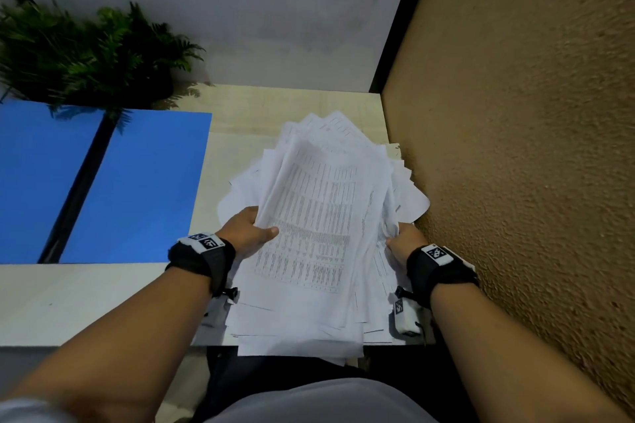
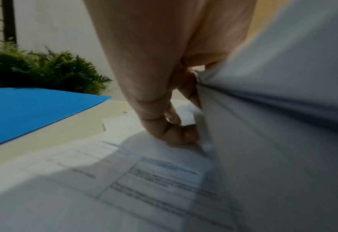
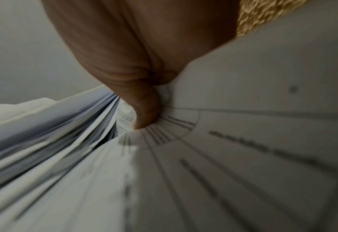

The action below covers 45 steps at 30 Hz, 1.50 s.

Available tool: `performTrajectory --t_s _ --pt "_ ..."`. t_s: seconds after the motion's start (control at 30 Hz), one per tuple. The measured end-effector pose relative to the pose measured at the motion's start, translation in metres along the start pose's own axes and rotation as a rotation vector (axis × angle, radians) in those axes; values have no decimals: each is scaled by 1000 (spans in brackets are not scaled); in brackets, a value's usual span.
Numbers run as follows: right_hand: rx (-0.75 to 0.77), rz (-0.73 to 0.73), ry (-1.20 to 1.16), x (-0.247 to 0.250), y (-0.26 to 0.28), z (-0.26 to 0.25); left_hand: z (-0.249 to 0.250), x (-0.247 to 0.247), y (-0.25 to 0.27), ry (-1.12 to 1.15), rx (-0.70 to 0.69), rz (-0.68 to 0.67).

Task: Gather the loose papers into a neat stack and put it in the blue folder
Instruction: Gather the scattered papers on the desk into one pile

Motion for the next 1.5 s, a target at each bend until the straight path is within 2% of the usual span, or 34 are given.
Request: performTrajectory --t_s 0.07,0.2,0.3,0.4,0.47,0.57,0.6,0.67,0.83,0.97,1.17,1.33,1.5 --pt "49 -4 -74 0 2 -1 7 -6 0 -29 4 -8" --pt "101 28 -356 -6 6 1 9 -14 8 152 -1 20" --pt "71 118 -481 -8 4 2 -5 -8 14 299 -5 159" --pt "-10 212 -549 -3 8 0 -33 1 25 362 57 304" --pt "-36 183 -573 -4 8 2 -51 4 30 383 82 311" --pt "-48 51 -611 -14 -2 9 -92 5 16 327 64 278" --pt "-53 56 -600 -13 1 5 -95 3 14 304 60 276" --pt "-46 145 -587 -5 9 -5 -75 -1 25 254 51 303" --pt "91 435 -415 35 38 -29 -55 -4 32 210 69 517" --pt "162 586 -309 74 60 -37 -50 5 35 184 121 554" --pt "276 737 -426 110 95 -58 -46 19 31 87 174 443" --pt "371 862 -461 129 122 -73 -53 29 19 32 152 374" --pt "497 1118 -463 155 142 -78 -55 32 13 75 132 329"
Point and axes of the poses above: each hand's wrist, its own y-axis away from the middle knuckle, its own x-axis out of the back of the hand, z = x × y, the point moved 1 cm from there along -y, towards the middle knuckle, and after that the axes turned 6 degrees about -x, right-handed, at the moved point
